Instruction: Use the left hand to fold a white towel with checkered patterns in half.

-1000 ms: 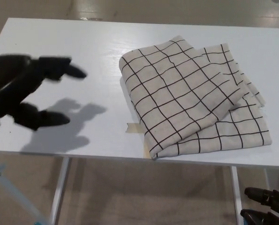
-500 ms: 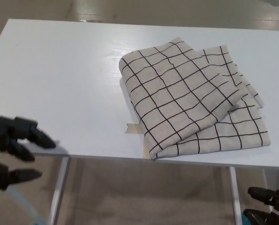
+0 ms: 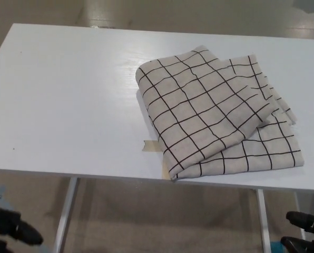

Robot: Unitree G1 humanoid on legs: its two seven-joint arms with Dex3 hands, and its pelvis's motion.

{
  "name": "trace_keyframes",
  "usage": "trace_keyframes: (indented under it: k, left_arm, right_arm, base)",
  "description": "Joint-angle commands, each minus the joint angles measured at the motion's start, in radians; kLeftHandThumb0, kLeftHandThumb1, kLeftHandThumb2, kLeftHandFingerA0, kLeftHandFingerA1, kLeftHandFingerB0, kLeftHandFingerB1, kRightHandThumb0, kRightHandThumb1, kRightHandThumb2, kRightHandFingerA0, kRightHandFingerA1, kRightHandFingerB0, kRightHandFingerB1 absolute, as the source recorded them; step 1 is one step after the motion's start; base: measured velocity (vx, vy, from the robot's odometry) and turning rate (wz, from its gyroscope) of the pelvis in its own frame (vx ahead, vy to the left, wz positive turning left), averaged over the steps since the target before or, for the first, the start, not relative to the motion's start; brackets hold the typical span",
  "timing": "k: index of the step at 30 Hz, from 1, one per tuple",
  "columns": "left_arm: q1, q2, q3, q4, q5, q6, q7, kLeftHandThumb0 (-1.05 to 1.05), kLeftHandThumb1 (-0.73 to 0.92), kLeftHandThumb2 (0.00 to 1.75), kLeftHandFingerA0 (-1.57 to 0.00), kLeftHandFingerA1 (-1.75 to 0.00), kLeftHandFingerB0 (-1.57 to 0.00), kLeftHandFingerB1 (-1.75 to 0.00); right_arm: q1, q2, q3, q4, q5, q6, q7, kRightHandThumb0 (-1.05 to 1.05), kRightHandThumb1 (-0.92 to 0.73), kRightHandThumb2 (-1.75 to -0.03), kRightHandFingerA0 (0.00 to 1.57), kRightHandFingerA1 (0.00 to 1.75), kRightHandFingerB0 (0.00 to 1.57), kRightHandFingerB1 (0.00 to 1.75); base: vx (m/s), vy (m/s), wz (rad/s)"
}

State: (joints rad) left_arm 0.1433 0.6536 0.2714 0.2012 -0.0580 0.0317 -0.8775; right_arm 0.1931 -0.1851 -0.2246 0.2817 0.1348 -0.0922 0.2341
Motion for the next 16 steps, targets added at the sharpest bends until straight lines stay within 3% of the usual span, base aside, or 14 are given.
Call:
trace_keyframes:
  k: [1, 2, 3, 5, 6, 7, 12, 15, 16]
  left_arm:
    - [0.087, -0.108, 0.127, 0.235, -0.325, 0.147, -0.243, -0.76, 0.49, 0.56, -0.85, -0.51, -0.71, -0.47]
    - [0.088, -0.132, 0.132, 0.243, -0.304, 0.103, -0.188, -0.76, 0.49, 0.56, -0.85, -0.51, -0.71, -0.47]
    - [0.085, -0.164, 0.128, 0.273, -0.249, 0.016, -0.086, -0.82, 0.51, 0.61, -0.56, -0.43, -0.48, -0.39]
    - [0.080, -0.184, 0.126, 0.297, -0.210, -0.044, -0.021, -0.82, 0.51, 0.61, -0.56, -0.43, -0.48, -0.39]
    - [0.062, -0.199, 0.108, 0.365, -0.125, -0.153, 0.077, -0.78, 0.61, 0.59, -0.32, -0.34, -0.35, -0.33]
    - [0.039, -0.198, 0.093, 0.430, -0.073, -0.199, 0.130, -0.79, 0.62, 0.60, -0.16, -0.29, -0.21, -0.28]
    - [-0.059, -0.190, 0.064, 0.661, 0.002, -0.212, 0.290, -0.80, 0.56, 0.58, -0.09, -0.24, -0.16, -0.27]
    - [-0.085, -0.186, 0.058, 0.720, -0.003, -0.233, 0.304, -0.80, 0.56, 0.58, -0.09, -0.24, -0.16, -0.27]
    - [-0.099, -0.191, 0.062, 0.737, -0.009, -0.233, 0.315, -0.86, 0.48, 0.71, -0.06, -0.21, -0.12, -0.26]
  right_arm:
    - [0.083, 0.012, -0.024, 0.000, 0.007, 0.058, -0.042, -0.34, -0.50, -0.55, 0.67, 0.58, 0.70, 0.49]
    - [0.087, 0.016, -0.021, 0.001, 0.005, 0.051, -0.044, -0.34, -0.50, -0.55, 0.67, 0.58, 0.70, 0.49]
    - [0.093, 0.027, -0.016, 0.006, -0.004, 0.035, -0.055, -0.33, -0.50, -0.55, 0.67, 0.58, 0.67, 0.48]
    - [0.098, 0.035, -0.013, 0.008, -0.009, 0.025, -0.063, -0.33, -0.50, -0.55, 0.67, 0.58, 0.67, 0.48]
    - [0.104, 0.050, -0.008, 0.024, -0.019, 0.001, -0.078, -0.34, -0.50, -0.56, 0.65, 0.58, 0.64, 0.48]
    - [0.104, 0.059, -0.006, 0.047, -0.028, -0.020, -0.093, -0.35, -0.51, -0.56, 0.61, 0.59, 0.60, 0.49]
    - [0.092, 0.071, -0.006, 0.108, -0.062, -0.068, -0.146, -0.40, -0.49, -0.55, 0.50, 0.60, 0.50, 0.51]
    - [0.088, 0.072, -0.006, 0.118, -0.061, -0.075, -0.152, -0.40, -0.49, -0.55, 0.50, 0.60, 0.50, 0.51]
    - [0.081, 0.068, -0.003, 0.114, -0.069, -0.062, -0.161, -0.42, -0.51, -0.55, 0.46, 0.59, 0.44, 0.51]
  base:
    - [0.00, 0.000, 0.00]
    - [0.00, 0.000, 0.00]
    - [0.00, 0.000, 0.00]
    - [0.00, 0.000, 0.00]
    - [0.00, 0.000, 0.00]
    - [0.00, 0.000, 0.00]
    - [0.00, 0.000, 0.00]
    - [0.00, 0.000, 0.00]
    - [0.00, 0.000, 0.00]
